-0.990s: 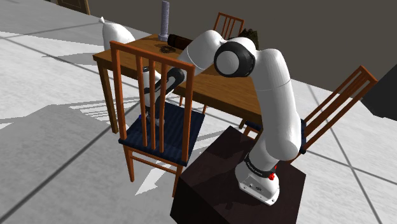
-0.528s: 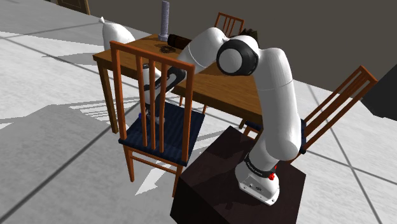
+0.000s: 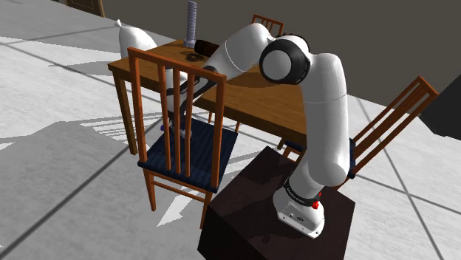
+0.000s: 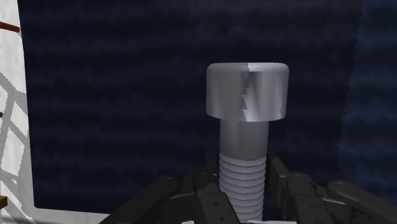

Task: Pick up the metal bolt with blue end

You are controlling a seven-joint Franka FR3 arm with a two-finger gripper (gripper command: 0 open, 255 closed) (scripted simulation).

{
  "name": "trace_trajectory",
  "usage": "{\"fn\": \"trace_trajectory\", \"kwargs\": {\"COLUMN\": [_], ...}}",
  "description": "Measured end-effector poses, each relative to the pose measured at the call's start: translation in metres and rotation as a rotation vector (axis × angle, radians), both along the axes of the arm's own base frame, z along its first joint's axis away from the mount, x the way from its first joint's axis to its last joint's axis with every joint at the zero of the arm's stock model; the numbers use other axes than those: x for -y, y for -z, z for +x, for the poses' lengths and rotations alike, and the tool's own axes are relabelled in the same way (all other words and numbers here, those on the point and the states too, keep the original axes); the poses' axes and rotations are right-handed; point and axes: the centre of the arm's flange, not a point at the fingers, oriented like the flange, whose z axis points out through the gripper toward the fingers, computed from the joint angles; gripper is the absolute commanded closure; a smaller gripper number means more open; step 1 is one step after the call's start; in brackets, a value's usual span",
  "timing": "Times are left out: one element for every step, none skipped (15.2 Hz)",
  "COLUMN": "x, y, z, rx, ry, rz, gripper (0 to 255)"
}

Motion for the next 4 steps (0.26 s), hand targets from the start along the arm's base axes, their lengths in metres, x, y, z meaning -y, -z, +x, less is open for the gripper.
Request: {"fn": "trace_trajectory", "kwargs": {"x": [0.000,0.001,0.000,-0.001], "y": [-0.007,-0.013,-0.017,-0.020], "z": [0.000,0.000,-0.001,-0.001], "rx": [0.000,0.000,0.000,0.000], "ry": [0.000,0.000,0.000,0.000], "rz": [0.000,0.000,0.000,0.000], "gripper": [255,255,255,255]}}
